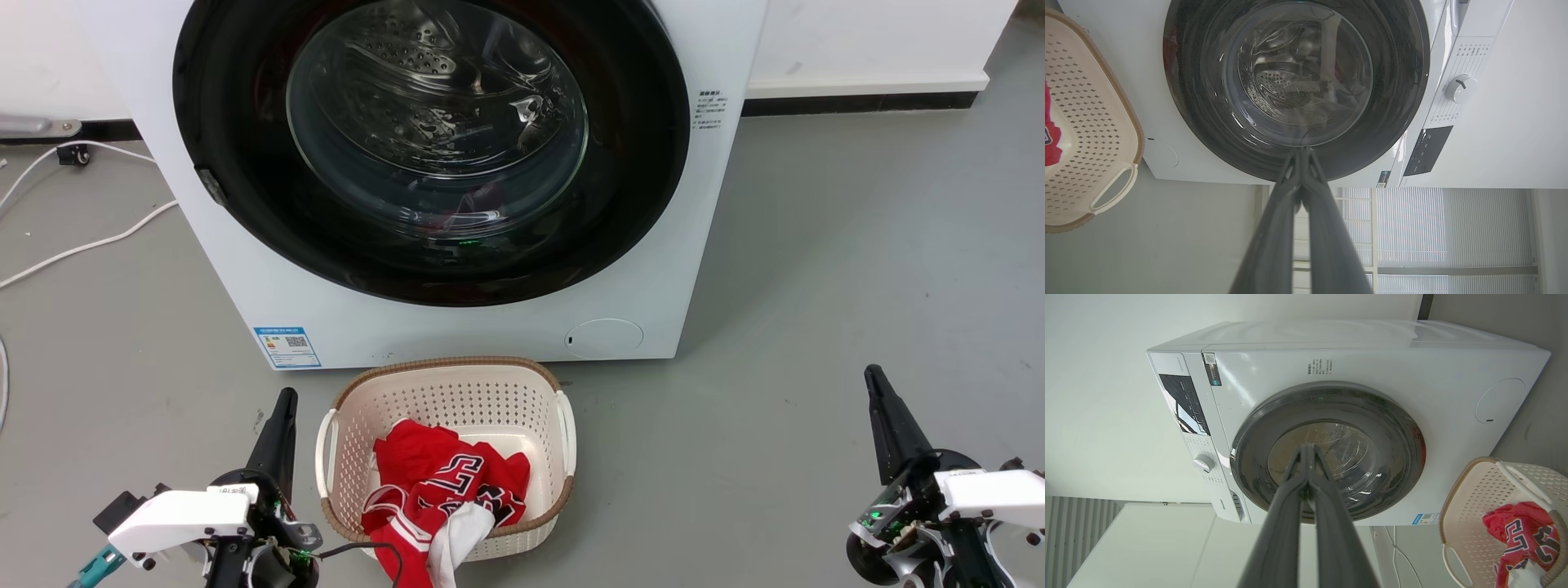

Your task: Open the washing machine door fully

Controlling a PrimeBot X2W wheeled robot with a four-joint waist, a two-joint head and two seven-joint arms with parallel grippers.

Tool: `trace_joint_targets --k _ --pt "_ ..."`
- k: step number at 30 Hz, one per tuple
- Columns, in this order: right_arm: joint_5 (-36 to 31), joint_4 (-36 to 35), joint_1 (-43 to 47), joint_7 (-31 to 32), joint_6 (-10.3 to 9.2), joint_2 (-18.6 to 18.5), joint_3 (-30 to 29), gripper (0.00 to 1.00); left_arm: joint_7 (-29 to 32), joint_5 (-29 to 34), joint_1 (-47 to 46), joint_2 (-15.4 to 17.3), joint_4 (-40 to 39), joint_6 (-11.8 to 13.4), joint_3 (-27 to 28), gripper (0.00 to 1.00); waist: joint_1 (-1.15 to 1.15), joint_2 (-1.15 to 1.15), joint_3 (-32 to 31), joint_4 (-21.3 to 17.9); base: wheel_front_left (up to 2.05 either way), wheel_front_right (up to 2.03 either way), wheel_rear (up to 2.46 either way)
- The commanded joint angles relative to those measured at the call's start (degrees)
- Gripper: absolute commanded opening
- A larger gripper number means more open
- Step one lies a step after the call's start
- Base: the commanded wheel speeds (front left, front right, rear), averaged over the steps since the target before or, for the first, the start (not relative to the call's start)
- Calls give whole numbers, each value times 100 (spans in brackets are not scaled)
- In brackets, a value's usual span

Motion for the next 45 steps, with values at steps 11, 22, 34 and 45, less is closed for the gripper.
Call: trace_joint_targets --k 11,22,34,45 --pt "-34 9 -67 19 -2 24 -12 0 22 3 -51 -9 7 -20 23 0 0 0 0 0 0 0 0" --pt "-39 10 -68 22 -2 25 -16 0 26 6 -51 -11 7 -20 27 0 0 0 0 0 0 0 0" --pt "-306 23 200 -189 -1 21 -21 100 -196 238 160 -22 -13 3 -28 100 0 0 4 -3 0 0 0" --pt "-1962 -518 326 -485 -1 21 120 100 -491 1593 215 -20 -425 215 -152 100 0 0 21 -3 0 0 0"
